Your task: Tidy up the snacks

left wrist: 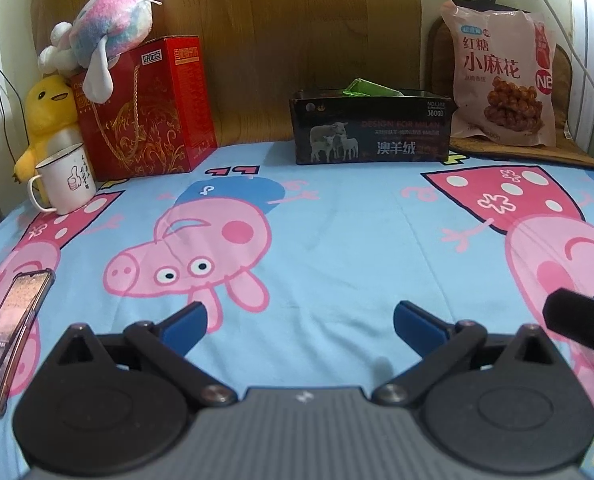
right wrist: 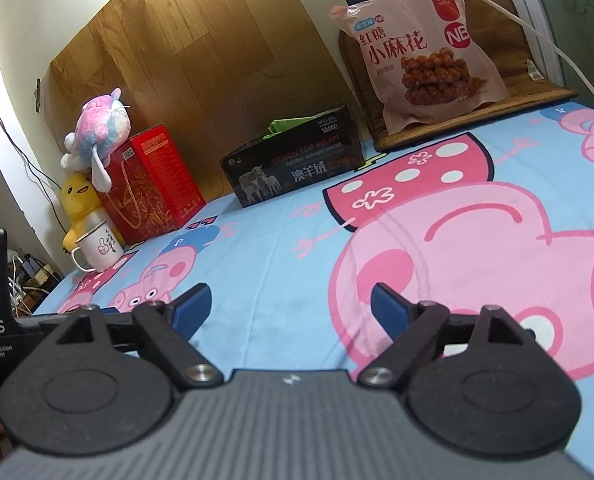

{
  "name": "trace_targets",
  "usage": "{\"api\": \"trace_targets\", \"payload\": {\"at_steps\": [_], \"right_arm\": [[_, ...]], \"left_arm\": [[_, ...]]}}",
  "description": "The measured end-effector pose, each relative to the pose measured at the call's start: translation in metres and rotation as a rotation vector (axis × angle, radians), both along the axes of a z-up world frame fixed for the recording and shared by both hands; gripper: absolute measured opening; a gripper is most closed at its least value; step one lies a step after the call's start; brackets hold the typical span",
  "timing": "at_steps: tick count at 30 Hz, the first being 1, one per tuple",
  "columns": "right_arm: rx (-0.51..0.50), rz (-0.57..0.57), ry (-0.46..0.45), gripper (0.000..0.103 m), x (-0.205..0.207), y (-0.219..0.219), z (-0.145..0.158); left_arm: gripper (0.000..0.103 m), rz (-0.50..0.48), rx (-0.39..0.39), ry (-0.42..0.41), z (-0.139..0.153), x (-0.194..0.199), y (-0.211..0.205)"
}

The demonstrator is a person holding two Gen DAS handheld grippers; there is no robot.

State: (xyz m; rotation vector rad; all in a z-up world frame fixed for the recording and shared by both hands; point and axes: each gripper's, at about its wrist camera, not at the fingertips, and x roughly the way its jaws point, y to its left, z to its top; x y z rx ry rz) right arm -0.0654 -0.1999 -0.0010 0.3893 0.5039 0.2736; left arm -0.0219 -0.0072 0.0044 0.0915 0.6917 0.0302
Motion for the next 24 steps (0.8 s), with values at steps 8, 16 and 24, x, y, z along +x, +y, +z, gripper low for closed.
{"api": "trace_targets", "payload": {"at_steps": [8,16,24], "right_arm": [[-0.003,0.001,0.005,0.090,0.0007,0.0006,-0.0015],[-0.007,0.001,0.007,0.090,0.0013,0.0016,-0.0027],[-0.014,0.001,0.007,0.090,0.0021,0.0027,-0.0036]], "left_arm": [[0.103,-0.007,0.000,-0.007,-0.0004,-0.0011,0.0006],[0.103,-0.018,0.012,-0.018,-0.0005,-0.0027,-0.0011],[0.103,-0.033,-0.005,-0.023,0.0014,-0.0032,0.0001]]}}
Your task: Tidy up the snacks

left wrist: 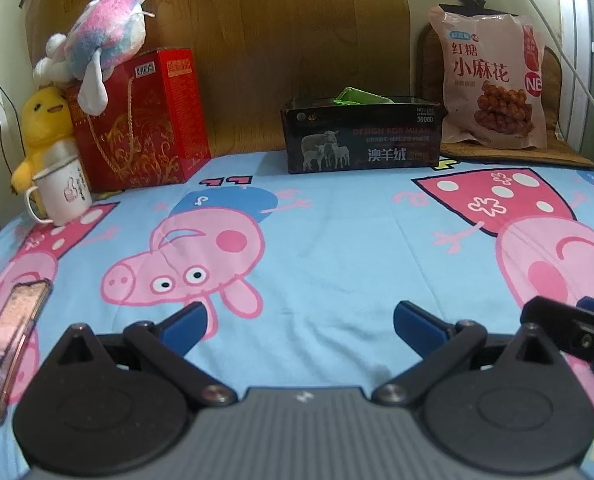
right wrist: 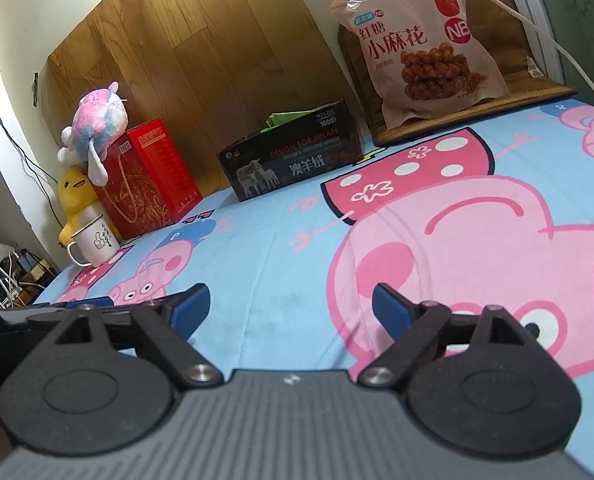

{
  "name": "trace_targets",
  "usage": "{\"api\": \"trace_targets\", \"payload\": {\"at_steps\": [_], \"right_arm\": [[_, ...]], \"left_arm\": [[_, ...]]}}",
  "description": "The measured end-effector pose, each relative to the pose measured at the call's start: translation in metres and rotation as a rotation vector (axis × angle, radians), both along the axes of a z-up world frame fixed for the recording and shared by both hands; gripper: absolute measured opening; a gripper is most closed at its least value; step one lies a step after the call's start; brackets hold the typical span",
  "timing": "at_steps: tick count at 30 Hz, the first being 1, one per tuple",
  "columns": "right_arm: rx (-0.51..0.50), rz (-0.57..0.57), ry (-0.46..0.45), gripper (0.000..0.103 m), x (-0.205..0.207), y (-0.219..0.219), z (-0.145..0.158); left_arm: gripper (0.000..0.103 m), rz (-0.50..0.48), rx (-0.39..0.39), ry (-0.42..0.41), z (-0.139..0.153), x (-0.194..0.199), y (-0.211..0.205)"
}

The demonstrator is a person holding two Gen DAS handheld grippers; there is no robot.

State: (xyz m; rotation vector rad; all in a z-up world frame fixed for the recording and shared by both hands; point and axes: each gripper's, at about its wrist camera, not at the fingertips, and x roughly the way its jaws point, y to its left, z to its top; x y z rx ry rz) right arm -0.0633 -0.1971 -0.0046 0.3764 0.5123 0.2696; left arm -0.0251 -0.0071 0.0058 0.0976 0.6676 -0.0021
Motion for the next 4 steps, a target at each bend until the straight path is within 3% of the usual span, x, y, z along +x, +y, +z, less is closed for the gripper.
{"api": "trace_targets", "payload": {"at_steps": [4], "right_arm": [[-0.012,-0.002,-0.008,0.092,0.0001,0.0008,0.0002]], "left_arm": [[0.103,-0.009,-0.024,0.022,-0.0017,0.0040,0.0021]]}}
